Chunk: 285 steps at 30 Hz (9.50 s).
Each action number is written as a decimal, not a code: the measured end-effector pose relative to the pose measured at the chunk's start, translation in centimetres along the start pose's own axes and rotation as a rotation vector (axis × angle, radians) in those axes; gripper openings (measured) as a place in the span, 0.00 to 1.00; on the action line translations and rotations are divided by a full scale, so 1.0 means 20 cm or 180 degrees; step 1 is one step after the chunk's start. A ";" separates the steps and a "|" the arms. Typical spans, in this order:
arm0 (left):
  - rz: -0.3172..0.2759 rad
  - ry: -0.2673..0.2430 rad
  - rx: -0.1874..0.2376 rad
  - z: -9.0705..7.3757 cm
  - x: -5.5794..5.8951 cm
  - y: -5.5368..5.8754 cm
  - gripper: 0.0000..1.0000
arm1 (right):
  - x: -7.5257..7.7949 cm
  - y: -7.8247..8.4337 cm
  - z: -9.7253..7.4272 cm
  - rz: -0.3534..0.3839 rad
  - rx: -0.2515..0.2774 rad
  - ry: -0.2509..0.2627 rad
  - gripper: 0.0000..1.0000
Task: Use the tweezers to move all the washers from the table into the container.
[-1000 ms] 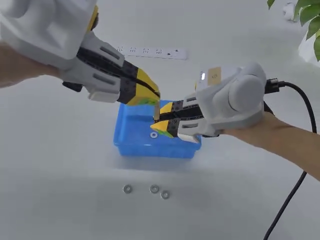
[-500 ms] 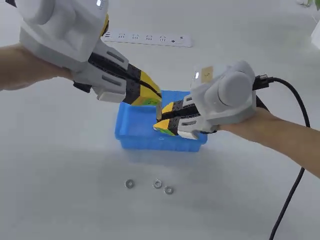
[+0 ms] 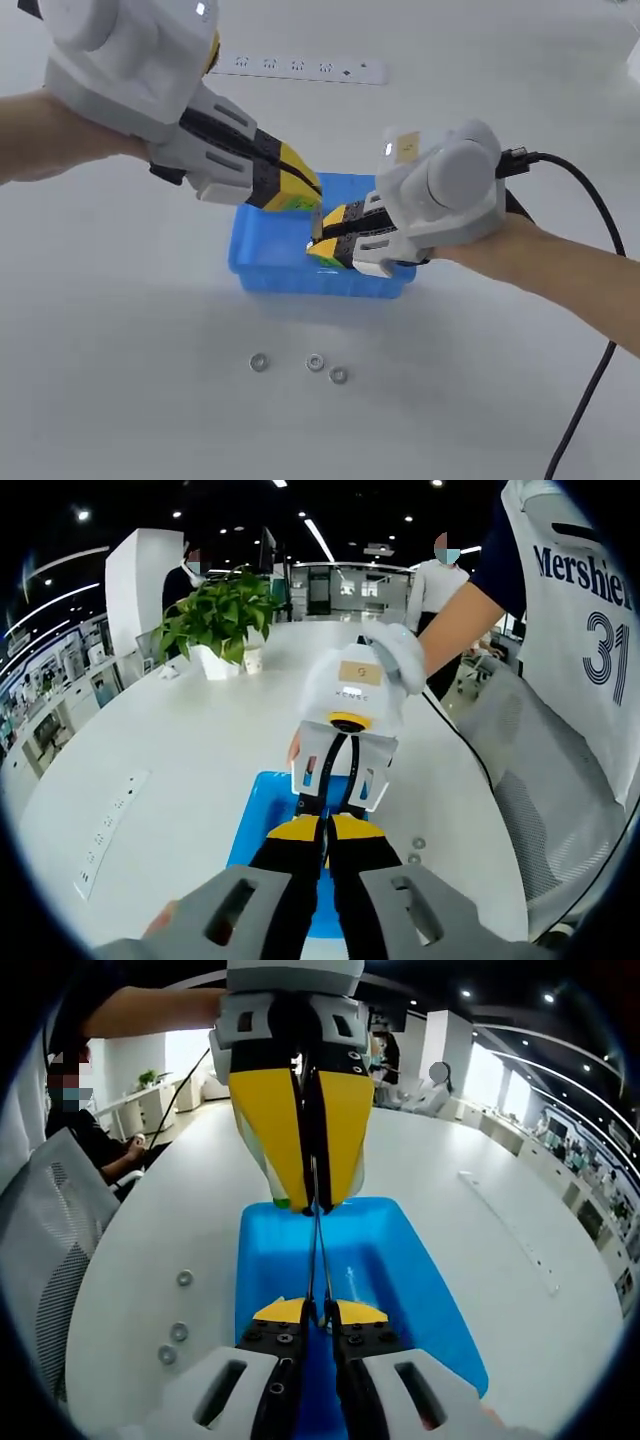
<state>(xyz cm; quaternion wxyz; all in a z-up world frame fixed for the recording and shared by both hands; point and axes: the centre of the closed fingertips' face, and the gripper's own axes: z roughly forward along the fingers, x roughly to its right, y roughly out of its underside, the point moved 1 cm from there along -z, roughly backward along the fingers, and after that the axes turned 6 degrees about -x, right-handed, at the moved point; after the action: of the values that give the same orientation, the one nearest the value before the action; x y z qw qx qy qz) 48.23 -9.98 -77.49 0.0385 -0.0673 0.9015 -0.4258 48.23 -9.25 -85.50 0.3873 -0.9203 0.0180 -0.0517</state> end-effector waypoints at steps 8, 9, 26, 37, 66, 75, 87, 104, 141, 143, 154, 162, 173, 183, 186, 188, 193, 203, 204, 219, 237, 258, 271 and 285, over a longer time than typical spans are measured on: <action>0.0023 0.0003 0.0012 -0.02 0.04 -0.04 0.06 | 0.01 -0.02 -0.02 0.0012 0.0034 0.0058 0.11; 0.0031 -0.0003 0.0013 -0.03 0.05 -0.04 0.06 | 0.01 -0.02 -0.03 0.0013 0.0041 0.0060 0.11; 0.0104 -0.0017 0.0116 -0.15 0.21 -0.21 0.06 | -0.07 -0.13 -0.21 -0.0099 0.0193 0.0224 0.12; 0.0120 -0.0032 0.0138 -0.17 0.33 -0.25 0.06 | -0.24 -0.16 -0.28 -0.0146 0.0258 0.0211 0.12; -0.0014 0.0133 0.0088 -0.14 0.61 -0.12 0.06 | -0.56 -0.07 -0.23 -0.0016 0.0239 -0.0058 0.11; -0.0025 0.0152 0.0073 -0.09 0.61 -0.08 0.05 | -0.56 -0.03 -0.19 0.0055 0.0204 -0.0073 0.11; -0.0018 0.0108 0.0030 -0.06 0.58 -0.02 0.05 | -0.54 0.01 -0.14 0.0122 0.0167 -0.0078 0.11; -0.0035 0.0116 -0.0027 -0.02 0.57 0.01 0.05 | -0.54 0.05 -0.10 0.0145 0.0135 -0.0118 0.11; 0.0077 -0.0014 0.0084 -0.14 0.56 -0.11 0.05 | -0.51 -0.08 -0.20 0.0081 0.0222 -0.0096 0.10; 0.0091 -0.0053 0.0130 -0.15 0.55 -0.14 0.05 | -0.50 -0.10 -0.22 0.0072 0.0248 -0.0077 0.10; 0.0227 -0.0198 0.0205 -0.23 0.50 -0.24 0.05 | -0.42 -0.19 -0.30 -0.0074 0.0271 0.0073 0.10; 0.0348 -0.0237 0.0206 -0.27 0.44 -0.31 0.05 | -0.33 -0.26 -0.33 -0.0165 0.0310 0.0163 0.10; 0.0456 -0.0249 0.0207 -0.27 0.32 -0.31 0.05 | -0.21 -0.29 -0.33 -0.0182 0.0350 0.0260 0.10; 0.0415 -0.0268 0.0222 -0.24 0.21 -0.29 0.05 | -0.10 -0.26 -0.28 -0.0145 0.0322 0.0300 0.10; 0.0397 -0.0261 0.0222 -0.23 0.18 -0.28 0.05 | -0.08 -0.25 -0.27 -0.0120 0.0327 0.0282 0.10; 0.0384 -0.0238 0.0211 -0.22 0.16 -0.27 0.05 | -0.07 -0.24 -0.25 -0.0110 0.0322 0.0257 0.10; 0.0351 -0.0196 0.0158 -0.19 0.11 -0.21 0.05 | -0.05 -0.21 -0.21 -0.0108 0.0293 0.0199 0.10; 0.0271 -0.0160 0.0136 -0.14 0.06 -0.17 0.05 | -0.01 -0.17 -0.14 -0.0040 0.0296 0.0088 0.10; 0.0267 -0.0162 0.0134 -0.14 0.05 -0.17 0.05 | -0.01 -0.16 -0.14 -0.0028 0.0298 0.0075 0.10; 0.0110 -0.0102 0.0117 -0.05 0.04 -0.10 0.05 | 0.00 -0.07 -0.07 0.0019 0.0164 -0.0011 0.10; 0.0099 -0.0087 0.0119 -0.03 0.03 -0.08 0.05 | -0.01 -0.07 -0.06 0.0027 0.0155 -0.0003 0.11; 0.0182 -0.0176 0.0155 -0.12 0.10 -0.16 0.05 | -0.05 -0.15 -0.17 -0.0069 0.0213 0.0135 0.11; 0.0254 -0.0203 0.0161 -0.24 0.26 -0.23 0.05 | -0.17 -0.26 -0.24 -0.0209 0.0254 0.0148 0.11; 0.0252 -0.0183 0.0065 -0.28 0.35 -0.17 0.05 | -0.39 -0.30 -0.21 -0.0261 0.0271 0.0021 0.11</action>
<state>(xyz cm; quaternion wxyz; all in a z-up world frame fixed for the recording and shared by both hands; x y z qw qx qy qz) 40.94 -8.89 -71.40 0.0819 -0.0434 0.8976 -0.4310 40.07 -7.34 -78.92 0.4236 -0.9028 -0.0207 -0.0713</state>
